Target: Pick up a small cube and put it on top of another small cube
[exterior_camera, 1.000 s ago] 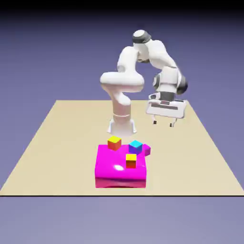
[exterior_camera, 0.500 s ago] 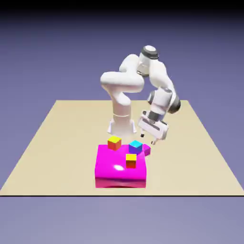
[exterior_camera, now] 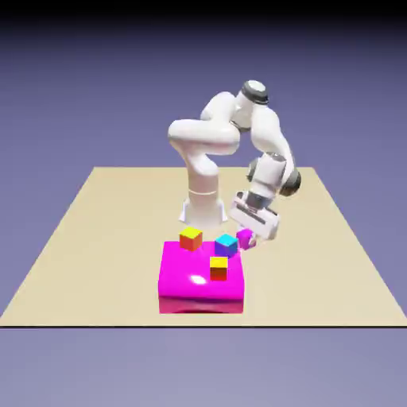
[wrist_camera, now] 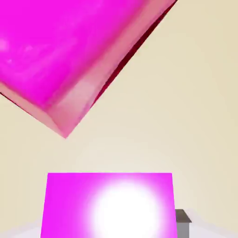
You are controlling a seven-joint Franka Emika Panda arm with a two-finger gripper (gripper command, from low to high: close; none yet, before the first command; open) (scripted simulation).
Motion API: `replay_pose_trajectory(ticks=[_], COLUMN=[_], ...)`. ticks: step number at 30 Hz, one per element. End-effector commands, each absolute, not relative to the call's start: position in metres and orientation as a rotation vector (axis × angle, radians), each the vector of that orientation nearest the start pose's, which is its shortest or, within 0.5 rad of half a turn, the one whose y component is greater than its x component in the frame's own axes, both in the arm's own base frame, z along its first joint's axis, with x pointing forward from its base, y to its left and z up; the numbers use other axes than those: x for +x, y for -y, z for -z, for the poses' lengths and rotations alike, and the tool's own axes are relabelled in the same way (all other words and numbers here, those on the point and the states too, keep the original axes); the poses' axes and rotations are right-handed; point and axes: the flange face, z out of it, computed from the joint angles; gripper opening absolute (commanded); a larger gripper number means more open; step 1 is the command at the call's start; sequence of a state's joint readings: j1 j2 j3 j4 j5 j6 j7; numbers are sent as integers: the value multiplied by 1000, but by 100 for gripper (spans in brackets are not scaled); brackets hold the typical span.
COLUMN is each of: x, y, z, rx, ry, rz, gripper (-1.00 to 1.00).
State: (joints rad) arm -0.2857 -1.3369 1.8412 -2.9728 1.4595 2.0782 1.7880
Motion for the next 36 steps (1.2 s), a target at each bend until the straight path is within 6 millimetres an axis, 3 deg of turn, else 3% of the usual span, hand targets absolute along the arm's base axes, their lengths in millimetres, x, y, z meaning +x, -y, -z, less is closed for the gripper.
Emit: replay_pose_trajectory(ticks=[1, 8, 14, 19, 25, 27, 32, 33, 34, 36], x=[206, 246, 296, 338, 373, 375, 359, 359, 359, 367], y=[-174, -177, -151, -101, -4, 3, 14, 14, 14, 10], z=[-183, -207, -246, -285, -334, -337, -271, -271, -271, -298], rx=[-1920, -1458, -948, -450, 222, 264, 262, 262, 262, 263], ry=[-2493, -2933, -3208, -3352, -3402, -3401, -3401, -3401, -3401, -3402], rz=[593, 483, 429, 416, 439, 441, 441, 441, 441, 441], gripper=[-100, -100, -100, -100, -100, -100, -100, 100, 100, 100])
